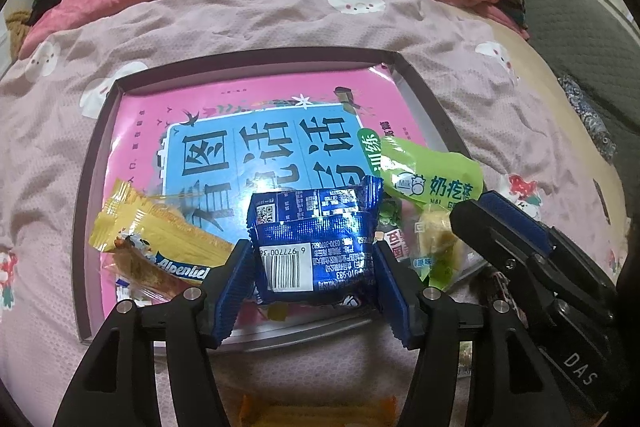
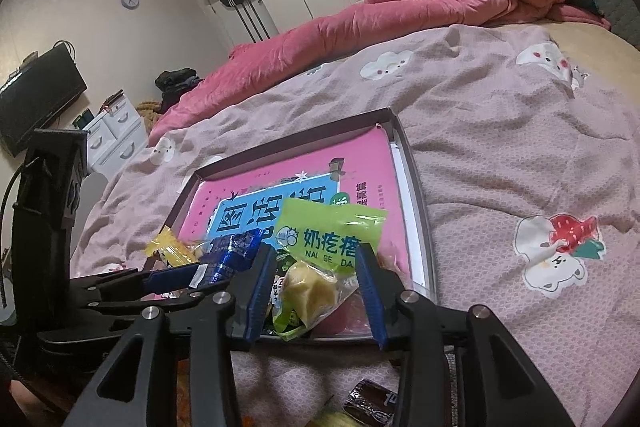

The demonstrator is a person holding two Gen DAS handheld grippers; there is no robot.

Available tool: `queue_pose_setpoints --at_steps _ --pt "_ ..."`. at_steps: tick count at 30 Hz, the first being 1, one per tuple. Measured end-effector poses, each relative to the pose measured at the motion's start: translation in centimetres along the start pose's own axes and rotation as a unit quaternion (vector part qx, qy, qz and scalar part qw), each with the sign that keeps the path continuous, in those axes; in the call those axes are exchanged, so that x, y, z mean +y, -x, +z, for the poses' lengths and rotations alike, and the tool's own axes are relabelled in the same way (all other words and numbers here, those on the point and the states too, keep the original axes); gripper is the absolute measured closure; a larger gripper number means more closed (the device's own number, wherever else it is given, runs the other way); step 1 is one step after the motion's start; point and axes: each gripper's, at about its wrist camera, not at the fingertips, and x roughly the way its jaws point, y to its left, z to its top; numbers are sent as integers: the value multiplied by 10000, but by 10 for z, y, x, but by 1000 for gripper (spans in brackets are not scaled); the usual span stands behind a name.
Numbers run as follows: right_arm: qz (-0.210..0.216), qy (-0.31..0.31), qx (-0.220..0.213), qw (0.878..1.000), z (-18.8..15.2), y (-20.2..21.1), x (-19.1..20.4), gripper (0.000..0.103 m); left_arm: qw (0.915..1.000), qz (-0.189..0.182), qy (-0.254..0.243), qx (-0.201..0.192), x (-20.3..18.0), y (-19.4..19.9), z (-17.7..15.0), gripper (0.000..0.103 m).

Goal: Organize snacks
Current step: 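Open the right tool on the green milk-candy bag while the left tool opens on the blue pack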

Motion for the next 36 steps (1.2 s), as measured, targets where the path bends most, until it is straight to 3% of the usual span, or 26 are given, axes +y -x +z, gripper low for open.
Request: queue_pose_setpoints --at_steps 23,36 --pt "-89 79 -105 9999 1 10 1 61 9999 -87 -32 -126 -3 12 1 37" --pt "-81 128 -264 9995 3 23 4 53 9997 -36 49 -224 -1 25 -2 32"
